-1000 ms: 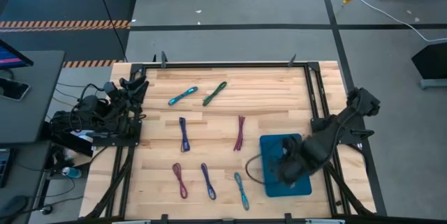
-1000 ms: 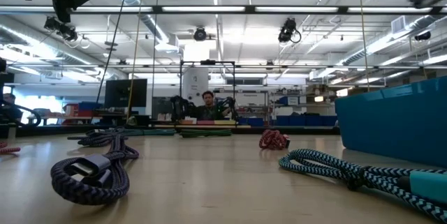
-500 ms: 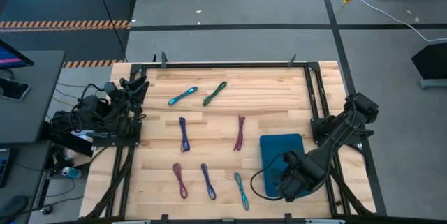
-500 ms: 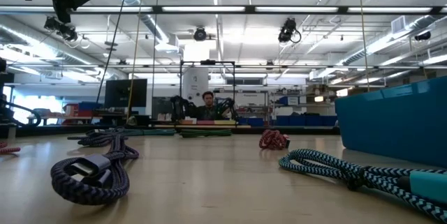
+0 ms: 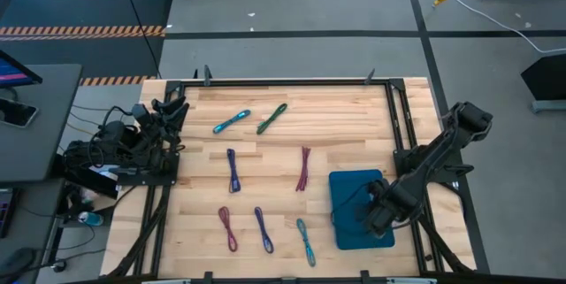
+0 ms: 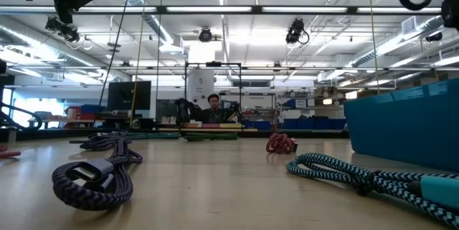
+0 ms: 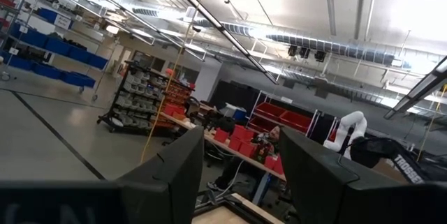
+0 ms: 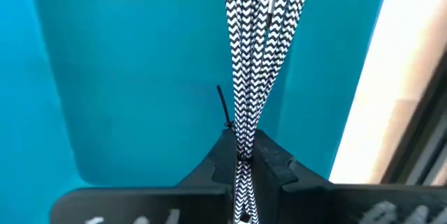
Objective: Pick and place USB-C Cables
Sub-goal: Put the white charger cable into the blue bin
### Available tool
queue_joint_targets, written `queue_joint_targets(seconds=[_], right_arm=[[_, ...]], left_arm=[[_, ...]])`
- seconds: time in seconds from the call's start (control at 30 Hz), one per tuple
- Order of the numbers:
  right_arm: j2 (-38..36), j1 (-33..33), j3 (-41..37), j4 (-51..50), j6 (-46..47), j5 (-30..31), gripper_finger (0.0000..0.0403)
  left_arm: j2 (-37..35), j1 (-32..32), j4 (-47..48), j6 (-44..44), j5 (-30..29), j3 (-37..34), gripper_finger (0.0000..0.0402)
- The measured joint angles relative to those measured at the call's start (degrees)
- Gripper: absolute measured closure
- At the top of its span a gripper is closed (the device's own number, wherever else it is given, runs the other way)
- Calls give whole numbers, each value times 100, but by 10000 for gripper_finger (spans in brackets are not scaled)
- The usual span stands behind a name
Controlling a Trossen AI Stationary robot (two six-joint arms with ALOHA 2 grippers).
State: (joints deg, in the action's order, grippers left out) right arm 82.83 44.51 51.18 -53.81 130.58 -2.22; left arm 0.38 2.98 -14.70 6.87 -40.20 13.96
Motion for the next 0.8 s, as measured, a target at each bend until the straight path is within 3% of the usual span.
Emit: queue_joint_targets(seconds=[0.3, 0.8], right_arm=[[-375, 0, -951, 948, -7, -74, 380], [-376, 0, -1036, 1078, -174, -87, 380]], left_arm=[[-1, -4, 2, -2, -1, 0, 207], [1, -4, 4, -2, -1, 0, 207]])
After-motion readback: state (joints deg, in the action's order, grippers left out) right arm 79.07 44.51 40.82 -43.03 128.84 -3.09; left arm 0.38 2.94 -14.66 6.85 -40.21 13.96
